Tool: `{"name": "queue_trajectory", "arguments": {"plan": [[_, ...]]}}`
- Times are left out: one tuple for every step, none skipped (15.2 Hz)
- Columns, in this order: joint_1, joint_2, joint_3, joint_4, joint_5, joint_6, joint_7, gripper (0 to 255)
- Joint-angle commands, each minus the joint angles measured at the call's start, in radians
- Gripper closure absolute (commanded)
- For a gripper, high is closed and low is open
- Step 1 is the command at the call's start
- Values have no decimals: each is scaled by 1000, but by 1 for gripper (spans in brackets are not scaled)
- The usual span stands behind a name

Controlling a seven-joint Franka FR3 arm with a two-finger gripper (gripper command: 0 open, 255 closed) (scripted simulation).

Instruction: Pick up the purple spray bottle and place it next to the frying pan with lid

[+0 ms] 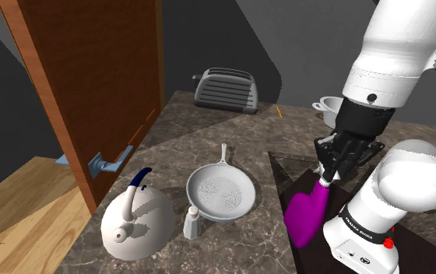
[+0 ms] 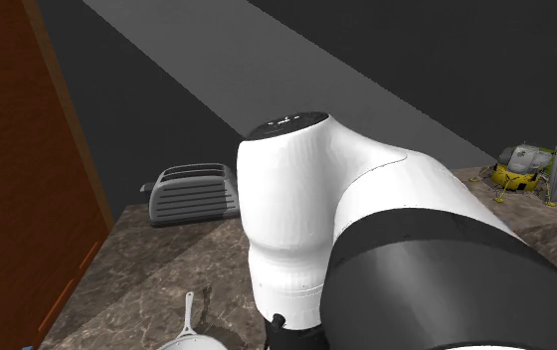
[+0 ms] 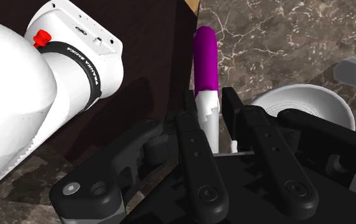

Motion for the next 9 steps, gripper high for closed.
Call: {"name": "queue_trajectory", "arguments": {"plan": [[6,-9,16,-27,15,20,-2,255],[9,-13,23,-41,22,29,-3,255],[12,-18,31,-55,30,37,-4,255],[16,-22,39,-68,37,46,-5,255],[19,-27,47,-81,45,55,-6,255],[23,-31,55,-95,53,64,-7,255],[27,-34,63,-108,61,73,-8,255],[30,-38,72,-121,69,83,-9,255],[34,-41,81,-133,78,92,-10,255]]}}
